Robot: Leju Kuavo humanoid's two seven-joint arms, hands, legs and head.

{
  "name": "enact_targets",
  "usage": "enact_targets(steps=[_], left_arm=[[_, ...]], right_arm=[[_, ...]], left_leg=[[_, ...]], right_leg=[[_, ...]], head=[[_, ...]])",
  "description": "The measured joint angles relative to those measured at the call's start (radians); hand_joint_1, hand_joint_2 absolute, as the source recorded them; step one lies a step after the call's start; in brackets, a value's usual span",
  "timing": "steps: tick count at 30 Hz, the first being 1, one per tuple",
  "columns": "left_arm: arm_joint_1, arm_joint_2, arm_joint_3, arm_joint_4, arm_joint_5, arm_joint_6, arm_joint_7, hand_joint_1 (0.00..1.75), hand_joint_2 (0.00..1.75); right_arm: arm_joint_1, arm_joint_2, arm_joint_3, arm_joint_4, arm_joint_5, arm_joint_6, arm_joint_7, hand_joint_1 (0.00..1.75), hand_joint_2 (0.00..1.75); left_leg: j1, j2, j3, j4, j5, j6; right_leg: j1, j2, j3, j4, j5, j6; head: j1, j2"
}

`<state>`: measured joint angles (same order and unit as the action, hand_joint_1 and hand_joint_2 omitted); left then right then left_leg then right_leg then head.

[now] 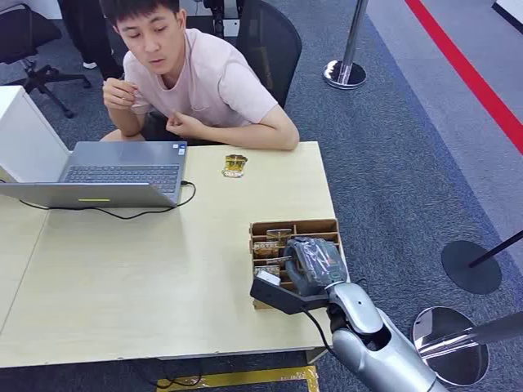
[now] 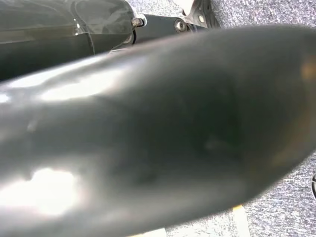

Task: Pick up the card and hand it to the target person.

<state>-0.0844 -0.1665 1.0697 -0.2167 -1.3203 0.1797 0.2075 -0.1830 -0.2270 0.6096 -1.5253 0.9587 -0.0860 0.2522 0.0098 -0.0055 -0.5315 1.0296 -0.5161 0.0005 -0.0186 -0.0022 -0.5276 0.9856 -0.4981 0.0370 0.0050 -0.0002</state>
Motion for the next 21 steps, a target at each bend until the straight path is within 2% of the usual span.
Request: enact_targets(steps=[6,10,11,16,21], left_arm=[[0.0,0.002,0.0,0.0,0.001,0.0,0.009,0.0,0.0],[0.0,0.003,0.001,0.0,0.009,-0.007,0.003,0.0,1.75],[0.0,0.003,0.003,0.0,0.014,-0.012,-0.002,0.0,1.75],[0.0,0.004,0.021,0.0,0.034,-0.027,-0.02,0.0,1.75],[0.0,0.006,0.025,0.0,0.039,-0.03,-0.024,0.0,1.75]], right_arm=[[0.0,0.0,0.0,-0.001,-0.002,0.004,0.0,1.15,1.75],[0.0,0.0,0.001,-0.001,-0.003,0.006,0.0,1.31,1.75],[0.0,0.0,0.001,-0.001,-0.003,0.007,0.0,1.36,1.75],[0.001,0.0,0.002,-0.001,-0.004,0.009,0.001,1.36,1.75],[0.001,0.0,0.002,-0.001,-0.004,0.009,0.001,1.59,1.75]], left_leg=[[0.0,0.0,0.0,0.0,0.0,0.0],[0.0,0.0,0.0,0.0,0.0,0.0],[0.0,0.0,0.0,0.0,0.0,0.0],[0.0,0.0,0.0,0.0,0.0,0.0],[0.0,0.0,0.0,0.0,0.0,0.0]], right_leg=[[0.0,0.0,0.0,0.0,0.0,0.0],[0.0,0.0,0.0,0.0,0.0,0.0],[0.0,0.0,0.0,0.0,0.0,0.0],[0.0,0.0,0.0,0.0,0.0,0.0],[0.0,0.0,0.0,0.0,0.0,0.0]], head=[[0.0,0.0],[0.0,0.0],[0.0,0.0],[0.0,0.0],[0.0,0.0]])
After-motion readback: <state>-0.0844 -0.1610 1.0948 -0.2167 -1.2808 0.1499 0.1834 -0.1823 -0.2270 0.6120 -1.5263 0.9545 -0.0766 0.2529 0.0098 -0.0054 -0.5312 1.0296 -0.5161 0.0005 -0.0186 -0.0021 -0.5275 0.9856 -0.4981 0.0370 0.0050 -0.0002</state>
